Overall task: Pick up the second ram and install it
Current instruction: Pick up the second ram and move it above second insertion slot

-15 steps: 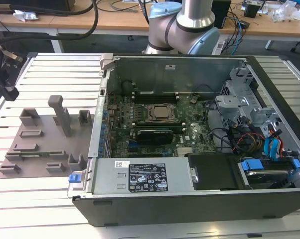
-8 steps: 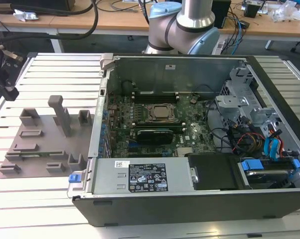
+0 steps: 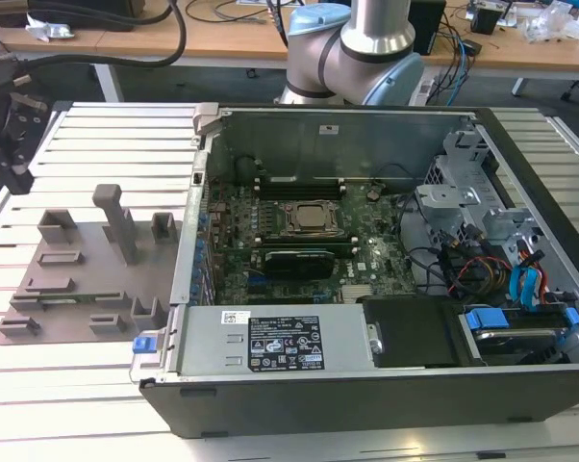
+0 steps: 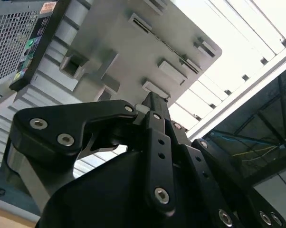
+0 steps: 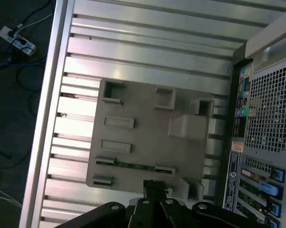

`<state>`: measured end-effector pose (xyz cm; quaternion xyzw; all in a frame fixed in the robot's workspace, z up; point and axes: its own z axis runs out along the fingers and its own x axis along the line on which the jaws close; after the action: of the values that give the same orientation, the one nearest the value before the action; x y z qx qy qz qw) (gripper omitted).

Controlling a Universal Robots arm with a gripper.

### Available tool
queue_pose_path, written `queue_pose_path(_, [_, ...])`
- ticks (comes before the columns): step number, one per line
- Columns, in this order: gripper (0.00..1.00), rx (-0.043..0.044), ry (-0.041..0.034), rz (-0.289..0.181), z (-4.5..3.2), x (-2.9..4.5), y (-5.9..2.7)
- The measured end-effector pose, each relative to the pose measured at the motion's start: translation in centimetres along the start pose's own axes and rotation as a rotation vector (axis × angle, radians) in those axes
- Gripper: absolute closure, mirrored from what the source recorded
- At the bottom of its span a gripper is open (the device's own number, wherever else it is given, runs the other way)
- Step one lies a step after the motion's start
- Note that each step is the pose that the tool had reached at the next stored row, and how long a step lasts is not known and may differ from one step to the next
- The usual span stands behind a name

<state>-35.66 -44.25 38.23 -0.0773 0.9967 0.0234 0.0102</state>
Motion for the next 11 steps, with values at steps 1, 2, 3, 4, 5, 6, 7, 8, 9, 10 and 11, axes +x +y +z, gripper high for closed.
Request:
queue_pose_path(1, [0.90,-0.0008,0.0014,-0.031,0.00,0.00,0.00])
queue_pose_path(2, [0.90,-0.0011,0.0019,-0.043,0.00,0.00,0.00])
queue_pose_path(3, [0.90,-0.0013,0.0025,-0.056,0.00,0.00,0.00])
queue_pose_path(4, [0.90,-0.0020,0.0038,-0.085,0.00,0.00,0.00])
queue_pose_path(5, [0.90,-0.0025,0.0046,-0.103,0.00,0.00,0.00])
queue_pose_path(6, [0.90,-0.0030,0.0055,-0.124,0.00,0.00,0.00])
queue_pose_path(7, [0.90,-0.0037,0.0068,-0.152,0.00,0.00,0.00])
queue_pose_path(8, [0.90,-0.0041,0.0077,-0.171,0.00,0.00,0.00])
queue_pose_path(9, [0.90,-0.0045,0.0085,-0.187,0.00,0.00,0.00])
queue_pose_path(10, [0.90,-0.0049,0.0091,-0.202,0.00,0.00,0.00])
queue_pose_path(11, [0.90,-0.0051,0.0096,-0.212,0.00,0.00,0.00])
